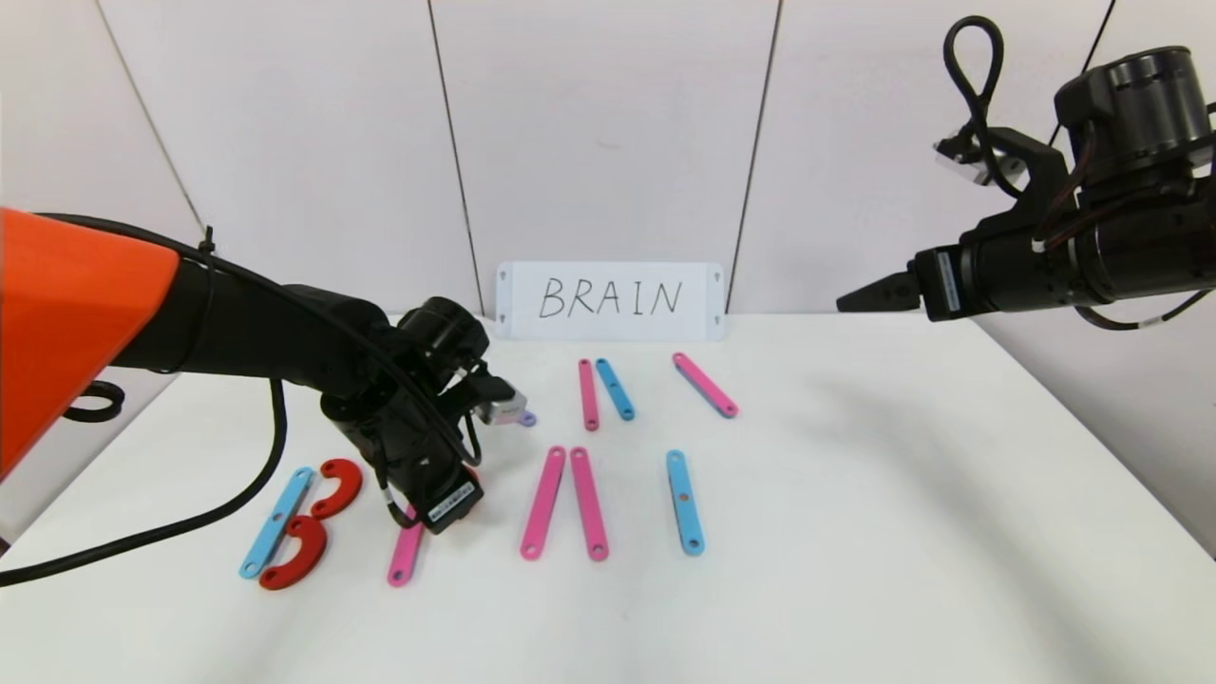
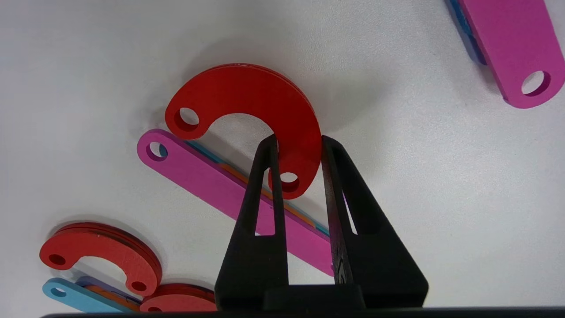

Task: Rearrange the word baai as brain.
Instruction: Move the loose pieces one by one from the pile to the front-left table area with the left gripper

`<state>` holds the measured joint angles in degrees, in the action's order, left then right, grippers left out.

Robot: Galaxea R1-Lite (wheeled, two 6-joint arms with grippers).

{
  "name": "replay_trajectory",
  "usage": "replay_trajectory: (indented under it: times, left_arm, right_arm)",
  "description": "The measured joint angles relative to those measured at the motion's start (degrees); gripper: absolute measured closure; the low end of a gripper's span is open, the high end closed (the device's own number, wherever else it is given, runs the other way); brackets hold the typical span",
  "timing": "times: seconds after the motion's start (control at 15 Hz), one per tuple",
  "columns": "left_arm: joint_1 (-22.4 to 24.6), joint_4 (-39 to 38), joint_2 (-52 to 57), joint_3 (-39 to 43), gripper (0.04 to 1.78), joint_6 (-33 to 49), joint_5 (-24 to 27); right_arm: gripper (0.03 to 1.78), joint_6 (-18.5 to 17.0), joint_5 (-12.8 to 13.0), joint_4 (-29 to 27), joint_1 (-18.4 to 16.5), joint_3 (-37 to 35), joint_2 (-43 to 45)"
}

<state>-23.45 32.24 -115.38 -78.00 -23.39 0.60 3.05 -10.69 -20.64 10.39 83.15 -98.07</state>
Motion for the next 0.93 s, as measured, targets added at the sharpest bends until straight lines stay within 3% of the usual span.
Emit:
replay_trajectory:
  times: [0.93]
  left_arm:
    - [0.0, -1.4, -1.3, -0.5, 1.52, -0.1, -0.1]
  right_arm:
    - [0.07, 0.1, 0.1, 0.0, 0.1, -0.1, -0.1]
